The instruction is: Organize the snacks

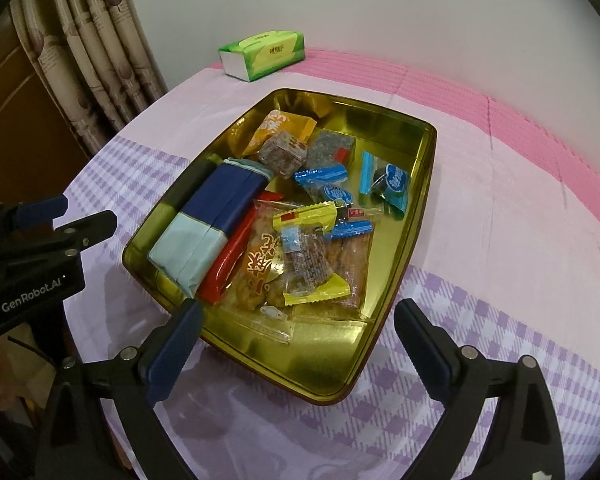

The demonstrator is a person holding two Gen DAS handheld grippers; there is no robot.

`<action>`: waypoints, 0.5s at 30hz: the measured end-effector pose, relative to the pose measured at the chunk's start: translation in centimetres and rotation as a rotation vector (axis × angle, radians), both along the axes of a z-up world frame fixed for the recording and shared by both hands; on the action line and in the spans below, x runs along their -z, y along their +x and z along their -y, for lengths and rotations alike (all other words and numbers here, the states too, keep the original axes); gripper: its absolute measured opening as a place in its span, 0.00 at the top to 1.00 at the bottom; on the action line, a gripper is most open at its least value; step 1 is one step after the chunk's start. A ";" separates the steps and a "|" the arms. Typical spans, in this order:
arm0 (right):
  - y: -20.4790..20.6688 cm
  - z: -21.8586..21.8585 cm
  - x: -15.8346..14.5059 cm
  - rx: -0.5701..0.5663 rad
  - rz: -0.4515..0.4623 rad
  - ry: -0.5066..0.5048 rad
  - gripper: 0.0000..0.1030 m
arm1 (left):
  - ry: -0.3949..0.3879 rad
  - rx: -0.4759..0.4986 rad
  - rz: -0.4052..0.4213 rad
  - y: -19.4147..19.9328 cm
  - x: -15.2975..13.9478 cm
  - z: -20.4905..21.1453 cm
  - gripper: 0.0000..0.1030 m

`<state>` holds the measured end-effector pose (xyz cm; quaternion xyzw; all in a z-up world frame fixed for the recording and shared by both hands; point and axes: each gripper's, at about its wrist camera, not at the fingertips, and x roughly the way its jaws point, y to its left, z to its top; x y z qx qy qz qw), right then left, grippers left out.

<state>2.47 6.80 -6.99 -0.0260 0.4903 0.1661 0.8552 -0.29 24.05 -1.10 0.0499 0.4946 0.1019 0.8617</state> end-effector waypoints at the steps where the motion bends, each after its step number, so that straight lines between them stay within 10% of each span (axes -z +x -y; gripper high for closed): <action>1: 0.0 0.0 0.0 0.001 -0.001 0.000 0.08 | -0.002 -0.002 0.000 0.0 0.0 0.0 0.37; 15: 0.2 0.4 0.3 0.020 -0.013 0.005 0.08 | -0.001 -0.003 -0.003 0.1 0.0 0.1 0.37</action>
